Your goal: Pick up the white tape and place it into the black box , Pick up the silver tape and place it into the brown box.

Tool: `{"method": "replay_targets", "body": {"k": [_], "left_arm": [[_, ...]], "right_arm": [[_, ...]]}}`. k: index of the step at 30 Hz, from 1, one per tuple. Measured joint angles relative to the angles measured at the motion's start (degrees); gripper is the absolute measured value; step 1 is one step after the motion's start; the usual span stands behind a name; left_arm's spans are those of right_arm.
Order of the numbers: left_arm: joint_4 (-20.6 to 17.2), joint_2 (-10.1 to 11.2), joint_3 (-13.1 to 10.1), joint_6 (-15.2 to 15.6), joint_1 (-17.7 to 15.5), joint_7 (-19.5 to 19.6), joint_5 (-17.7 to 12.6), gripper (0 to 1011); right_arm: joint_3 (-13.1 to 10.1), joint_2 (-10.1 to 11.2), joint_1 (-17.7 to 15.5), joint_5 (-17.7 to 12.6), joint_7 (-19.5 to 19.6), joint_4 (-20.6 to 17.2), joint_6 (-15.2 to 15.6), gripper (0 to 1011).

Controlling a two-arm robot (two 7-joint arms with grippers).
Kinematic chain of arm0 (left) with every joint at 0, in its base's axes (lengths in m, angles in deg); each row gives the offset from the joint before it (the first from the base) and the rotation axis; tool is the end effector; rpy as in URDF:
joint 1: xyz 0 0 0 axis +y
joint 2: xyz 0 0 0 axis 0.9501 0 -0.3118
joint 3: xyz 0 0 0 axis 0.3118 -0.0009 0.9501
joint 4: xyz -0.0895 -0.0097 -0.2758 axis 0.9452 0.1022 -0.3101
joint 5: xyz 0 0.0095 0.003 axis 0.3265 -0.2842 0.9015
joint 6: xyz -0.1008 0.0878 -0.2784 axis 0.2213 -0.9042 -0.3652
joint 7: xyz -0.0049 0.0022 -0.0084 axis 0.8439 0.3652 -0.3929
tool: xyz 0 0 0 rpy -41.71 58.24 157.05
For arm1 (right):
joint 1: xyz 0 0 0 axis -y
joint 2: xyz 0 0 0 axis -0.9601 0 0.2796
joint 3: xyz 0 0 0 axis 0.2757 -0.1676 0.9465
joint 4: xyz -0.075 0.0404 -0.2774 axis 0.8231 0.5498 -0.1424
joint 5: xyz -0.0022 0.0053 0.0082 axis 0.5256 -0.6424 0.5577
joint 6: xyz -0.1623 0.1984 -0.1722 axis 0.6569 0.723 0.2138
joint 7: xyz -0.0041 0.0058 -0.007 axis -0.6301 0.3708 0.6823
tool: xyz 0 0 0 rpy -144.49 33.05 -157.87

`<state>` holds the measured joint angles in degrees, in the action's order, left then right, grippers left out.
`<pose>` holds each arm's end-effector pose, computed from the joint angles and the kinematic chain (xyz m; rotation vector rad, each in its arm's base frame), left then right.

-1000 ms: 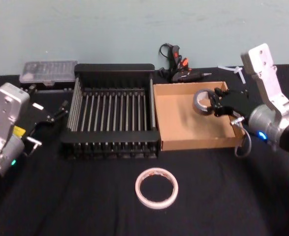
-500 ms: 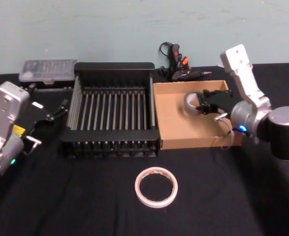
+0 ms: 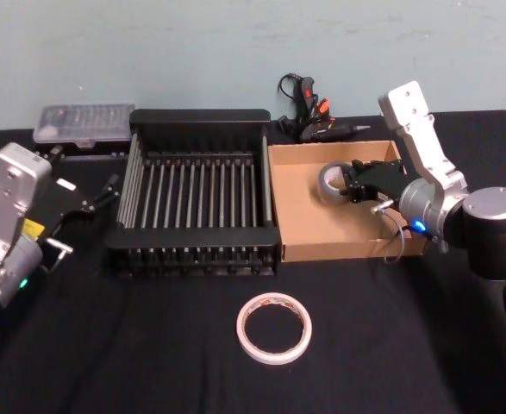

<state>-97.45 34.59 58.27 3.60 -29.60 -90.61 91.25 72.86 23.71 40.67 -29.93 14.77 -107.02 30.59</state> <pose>0.3581 0.0825 -0.3022 0.3043 -0.2851 1.2479 0.4394 -0.0177 -0.2710 -0.4467 0.1111 -1.1343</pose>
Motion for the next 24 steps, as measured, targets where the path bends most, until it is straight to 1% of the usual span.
{"method": "replay_targets", "body": {"k": [4,7,10,12,16,17,19,21,22,23,24], "left_arm": [[0.0,0.0,0.0,0.0,0.0,0.0,0.0,1001],[0.0,0.0,0.0,0.0,0.0,0.0,0.0,1001],[0.0,0.0,0.0,0.0,0.0,0.0,0.0,1001],[0.0,0.0,0.0,0.0,0.0,0.0,0.0,1001],[0.0,0.0,0.0,0.0,0.0,0.0,0.0,1001],[0.0,0.0,0.0,0.0,0.0,0.0,0.0,1001],[0.0,0.0,0.0,0.0,0.0,0.0,0.0,1001],[0.0,0.0,0.0,0.0,0.0,0.0,0.0,1001],[0.0,0.0,0.0,0.0,0.0,0.0,0.0,1001],[0.0,0.0,0.0,0.0,0.0,0.0,0.0,1001],[0.0,0.0,0.0,0.0,0.0,0.0,0.0,1001]], "right_arm": [[0.0,0.0,0.0,0.0,0.0,0.0,0.0,150],[0.0,0.0,0.0,-0.1,0.0,-0.1,0.0,212],[0.0,0.0,0.0,-0.1,0.0,-0.1,0.0,324],[0.0,0.1,0.0,-0.1,0.0,-0.1,0.0,364],[0.0,0.1,0.0,-0.1,0.0,-0.1,0.0,482],[0.0,0.1,0.0,-0.1,0.0,-0.1,0.0,542],[0.0,0.1,0.0,-0.2,0.0,-0.1,0.0,575],[0.0,0.1,0.0,-0.2,0.0,-0.1,0.0,663],[-0.1,0.1,0.0,-0.2,0.0,-0.1,0.0,684],[0.0,0.1,0.0,-0.2,0.0,-0.1,0.0,739],[0.0,0.1,0.0,-0.2,0.0,-0.1,0.0,759]]}}
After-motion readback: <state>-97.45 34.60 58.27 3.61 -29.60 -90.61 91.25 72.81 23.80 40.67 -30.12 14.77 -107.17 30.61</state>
